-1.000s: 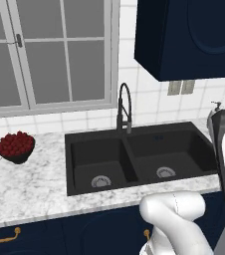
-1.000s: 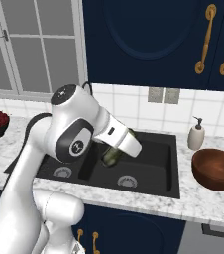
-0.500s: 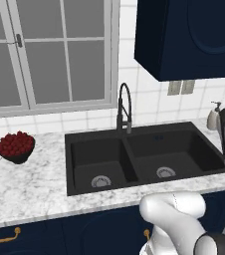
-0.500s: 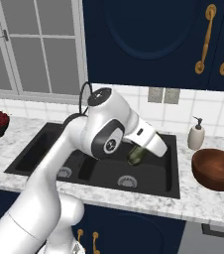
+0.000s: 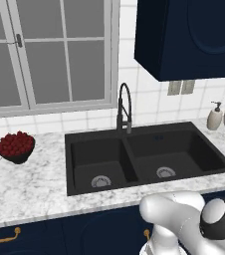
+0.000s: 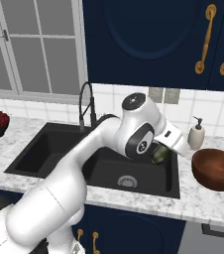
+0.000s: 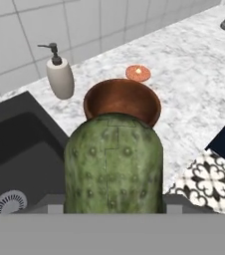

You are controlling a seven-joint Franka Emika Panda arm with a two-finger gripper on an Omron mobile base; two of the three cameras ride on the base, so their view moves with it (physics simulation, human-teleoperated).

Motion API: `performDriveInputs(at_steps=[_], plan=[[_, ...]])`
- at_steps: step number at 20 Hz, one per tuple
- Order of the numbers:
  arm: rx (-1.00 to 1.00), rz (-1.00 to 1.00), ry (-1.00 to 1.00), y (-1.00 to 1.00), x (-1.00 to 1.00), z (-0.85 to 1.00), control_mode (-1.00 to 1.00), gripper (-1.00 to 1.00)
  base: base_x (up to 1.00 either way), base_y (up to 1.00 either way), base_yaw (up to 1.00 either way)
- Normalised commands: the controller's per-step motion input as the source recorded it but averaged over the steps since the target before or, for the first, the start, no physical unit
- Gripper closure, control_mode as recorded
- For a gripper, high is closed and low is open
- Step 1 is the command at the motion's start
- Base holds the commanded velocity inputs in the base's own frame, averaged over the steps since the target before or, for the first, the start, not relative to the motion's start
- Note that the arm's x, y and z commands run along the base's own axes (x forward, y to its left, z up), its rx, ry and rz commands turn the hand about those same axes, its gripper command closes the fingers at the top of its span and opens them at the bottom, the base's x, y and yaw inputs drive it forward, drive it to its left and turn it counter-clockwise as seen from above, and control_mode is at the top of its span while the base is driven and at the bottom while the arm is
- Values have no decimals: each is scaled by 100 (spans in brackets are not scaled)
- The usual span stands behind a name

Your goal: Pick the cucumber from the sink and place it in the bowl. Then pick the bowl and place it in the microwave. Then close the microwave door and press the start button.

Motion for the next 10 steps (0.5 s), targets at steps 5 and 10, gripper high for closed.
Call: performDriveInputs(at_steps=[5,10], plan=[[6,0,0,-52,32,-19,-100,100,0,0,0],[3,0,0,-44,38,-19,-100,100,0,0,0]])
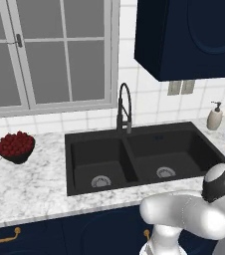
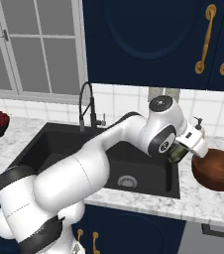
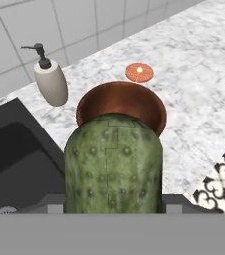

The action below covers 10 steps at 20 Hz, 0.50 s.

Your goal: Pick the cucumber from the sink and place it in the bowl. Then pick the bowl and place it in the microwave. Then close the microwave door and press the start button.

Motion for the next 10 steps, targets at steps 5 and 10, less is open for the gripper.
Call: performDriveInputs(at_steps=[5,10], plan=[[3,0,0,-48,25,-24,-100,100,0,0,0],[6,0,0,-30,18,-36,-100,100,0,0,0]])
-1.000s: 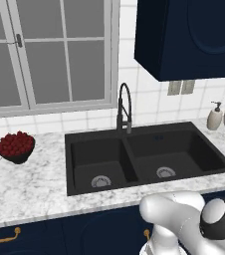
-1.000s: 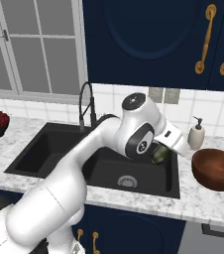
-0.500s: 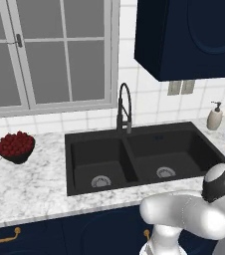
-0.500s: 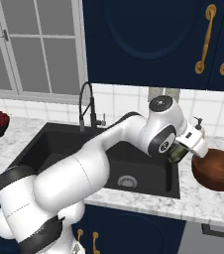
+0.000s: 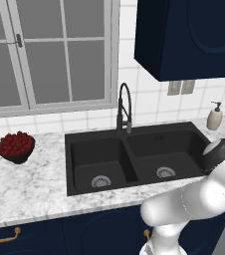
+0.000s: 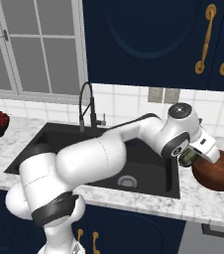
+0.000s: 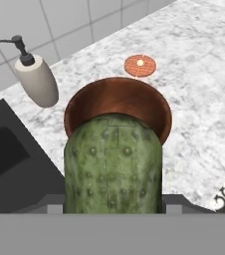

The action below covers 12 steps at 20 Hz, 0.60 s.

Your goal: Pick the cucumber from the sink and place it in the bowl. Then pick the bowl and place it in the microwave. Then close the microwave door and press the start button.

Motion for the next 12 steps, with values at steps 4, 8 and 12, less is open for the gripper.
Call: performDriveInputs(at_steps=[4,8,12], plan=[[4,0,0,-16,34,-36,-100,100,0,0,0],[0,0,0,-16,47,-29,-100,100,0,0,0],[0,0,0,-29,40,-19,-100,100,0,0,0]])
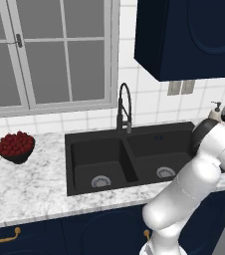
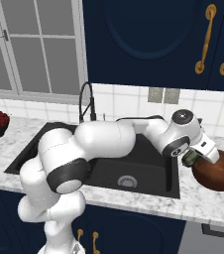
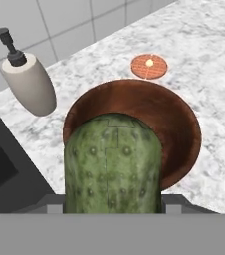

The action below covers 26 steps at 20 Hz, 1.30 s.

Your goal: Pick the cucumber from the sink and place it in the bowl. Then pick the bowl and place it in the microwave. Then close the microwave door and press the start button.

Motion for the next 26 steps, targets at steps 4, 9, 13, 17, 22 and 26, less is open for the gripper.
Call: performDriveInputs(at_steps=[4,9,13,17,22,26], plan=[[0,0,0,-37,20,-11,-100,100,0,0,0],[2,0,0,-43,26,-12,-100,100,0,0,0],[4,0,1,-39,29,-8,-100,100,0,0,0],[9,-1,10,-25,8,37,-100,100,0,0,0],[15,-1,19,-10,0,88,-100,100,0,0,0],[21,0,16,-24,0,99,-100,100,0,0,0]])
